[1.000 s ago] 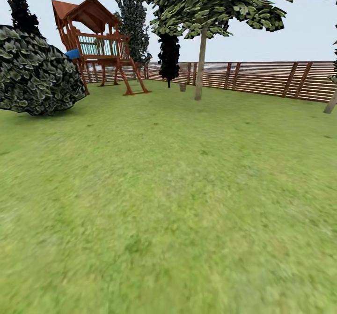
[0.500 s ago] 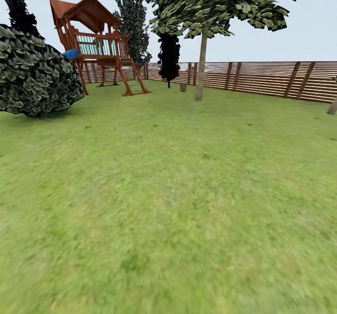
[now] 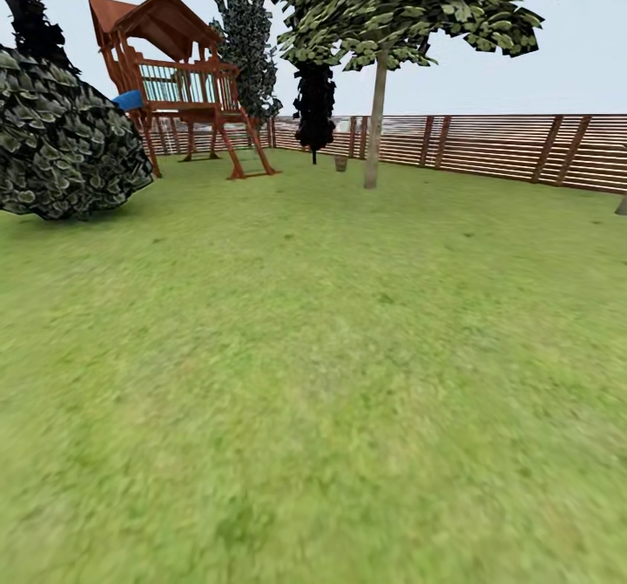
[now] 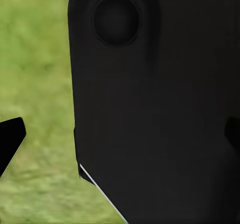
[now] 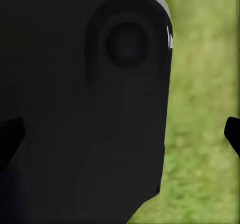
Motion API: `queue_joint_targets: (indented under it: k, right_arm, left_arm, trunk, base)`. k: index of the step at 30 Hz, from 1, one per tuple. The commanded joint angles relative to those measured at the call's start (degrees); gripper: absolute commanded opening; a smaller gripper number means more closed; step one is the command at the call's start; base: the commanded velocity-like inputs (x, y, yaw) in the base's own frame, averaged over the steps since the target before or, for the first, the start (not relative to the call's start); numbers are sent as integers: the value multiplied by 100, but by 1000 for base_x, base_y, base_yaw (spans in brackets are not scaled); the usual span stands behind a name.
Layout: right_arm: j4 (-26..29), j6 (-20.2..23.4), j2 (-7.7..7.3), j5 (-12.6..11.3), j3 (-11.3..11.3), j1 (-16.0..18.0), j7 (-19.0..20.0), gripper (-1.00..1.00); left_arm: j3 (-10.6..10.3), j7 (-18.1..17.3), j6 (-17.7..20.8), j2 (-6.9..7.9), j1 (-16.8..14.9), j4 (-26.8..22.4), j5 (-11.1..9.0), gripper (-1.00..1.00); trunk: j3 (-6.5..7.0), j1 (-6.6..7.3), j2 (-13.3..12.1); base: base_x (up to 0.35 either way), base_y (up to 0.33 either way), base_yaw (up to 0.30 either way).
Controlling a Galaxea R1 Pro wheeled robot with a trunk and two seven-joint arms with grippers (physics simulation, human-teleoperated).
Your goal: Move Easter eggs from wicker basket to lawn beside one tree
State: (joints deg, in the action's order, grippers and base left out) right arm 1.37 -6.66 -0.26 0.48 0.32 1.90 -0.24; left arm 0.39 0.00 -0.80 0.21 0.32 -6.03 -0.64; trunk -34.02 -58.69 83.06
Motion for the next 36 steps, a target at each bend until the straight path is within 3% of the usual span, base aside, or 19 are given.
queue_joint_targets:
  k: [1, 36]
  right_arm:
    - [-5, -19, 3, 7, 3, 3, -2, 100]
    - [-5, -20, -4, 5, 3, 3, -2, 100]
  left_arm:
    - [3, 0, -7, -1, 3, -10, -7, 100]
    - [-3, 0, -7, -4, 3, -12, -7, 100]
  trunk:
    - [-4, -3, 2]
    - [-4, -3, 2]
  base:
    - [328, 0, 0]
    - [328, 0, 0]
